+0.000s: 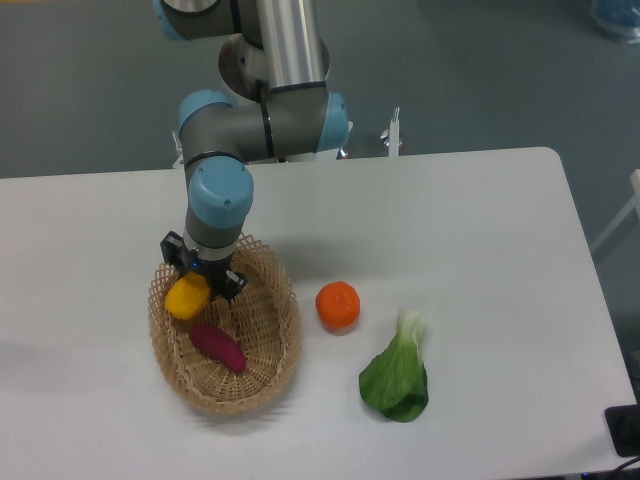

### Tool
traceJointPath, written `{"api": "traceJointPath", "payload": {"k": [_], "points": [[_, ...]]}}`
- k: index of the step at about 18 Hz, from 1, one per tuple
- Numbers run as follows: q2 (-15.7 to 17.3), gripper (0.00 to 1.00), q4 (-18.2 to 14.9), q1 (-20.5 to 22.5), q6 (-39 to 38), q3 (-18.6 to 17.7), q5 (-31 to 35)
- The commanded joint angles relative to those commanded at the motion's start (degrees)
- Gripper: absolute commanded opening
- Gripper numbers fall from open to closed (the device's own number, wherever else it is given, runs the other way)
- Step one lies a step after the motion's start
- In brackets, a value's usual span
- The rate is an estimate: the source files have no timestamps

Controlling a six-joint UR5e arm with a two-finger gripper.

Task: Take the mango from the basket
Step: 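Lift the mango out of the basket and carry it past the orange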

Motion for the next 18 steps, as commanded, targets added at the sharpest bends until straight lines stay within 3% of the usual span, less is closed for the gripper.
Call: {"api": "traceJointPath", "payload": {"k": [10, 14, 18], "points": [[0.98, 0.18, -0.35, 11.25, 5.09, 7.03, 0.53], [0.62, 0.18, -0.35, 15.03, 8.87, 7.56, 0.7], [-0.61, 0.18, -0.35, 22.4, 17.73, 7.65, 0.79]]}}
